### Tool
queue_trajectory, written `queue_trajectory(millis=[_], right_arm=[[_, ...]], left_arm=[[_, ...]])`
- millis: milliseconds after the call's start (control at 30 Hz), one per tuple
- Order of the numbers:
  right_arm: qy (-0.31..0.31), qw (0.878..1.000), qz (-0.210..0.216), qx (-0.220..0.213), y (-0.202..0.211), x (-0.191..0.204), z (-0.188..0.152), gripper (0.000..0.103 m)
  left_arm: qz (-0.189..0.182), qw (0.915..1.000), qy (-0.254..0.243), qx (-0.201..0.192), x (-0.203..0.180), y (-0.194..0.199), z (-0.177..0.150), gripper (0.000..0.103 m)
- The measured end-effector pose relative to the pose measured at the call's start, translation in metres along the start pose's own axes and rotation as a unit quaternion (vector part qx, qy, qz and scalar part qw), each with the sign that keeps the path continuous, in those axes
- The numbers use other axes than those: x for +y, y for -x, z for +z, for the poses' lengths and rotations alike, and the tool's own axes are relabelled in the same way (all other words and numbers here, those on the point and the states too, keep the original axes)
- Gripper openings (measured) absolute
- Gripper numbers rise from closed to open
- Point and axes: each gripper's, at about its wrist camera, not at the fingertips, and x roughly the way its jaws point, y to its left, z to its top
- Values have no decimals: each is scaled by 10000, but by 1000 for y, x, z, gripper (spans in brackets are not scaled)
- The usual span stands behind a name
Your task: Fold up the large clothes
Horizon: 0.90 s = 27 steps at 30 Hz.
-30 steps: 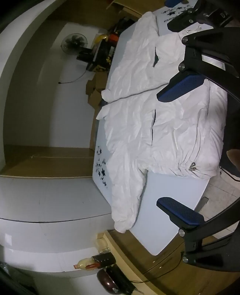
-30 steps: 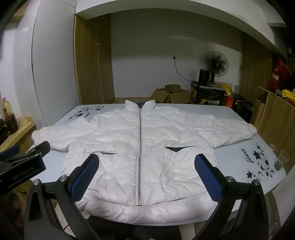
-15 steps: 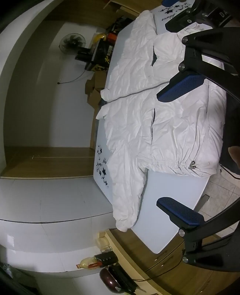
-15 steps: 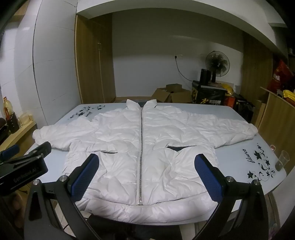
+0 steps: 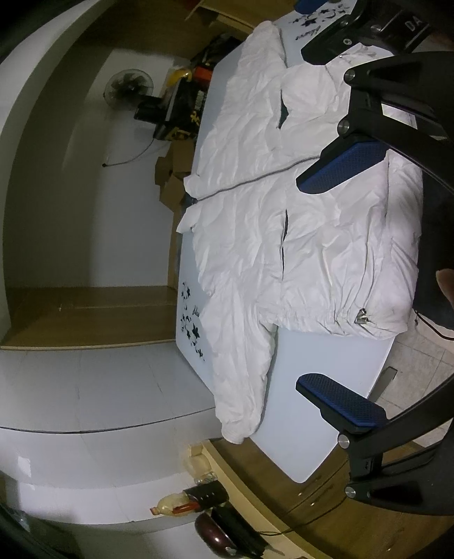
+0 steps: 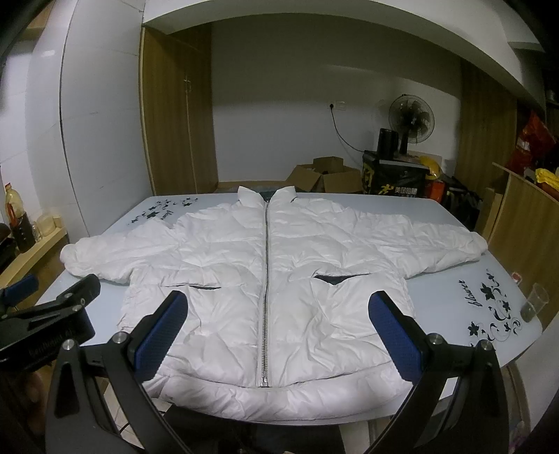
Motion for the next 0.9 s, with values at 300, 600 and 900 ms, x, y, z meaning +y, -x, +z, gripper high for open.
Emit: queue_trajectory(millis=[300,600,900], right_arm=[[46,10000,26,29,-1,1,-2,103],[-54,9998,132,158,-4,-4,-6,103],[-70,9997,139,201,-7,-2,-5,103]], left_arm=[[-44,9999,-74,51,-5,-4,-5,103],[-131,9999,-70,46,-7,-3,-9,103],[-342,9988,95,326,-2,-10,-24,103]])
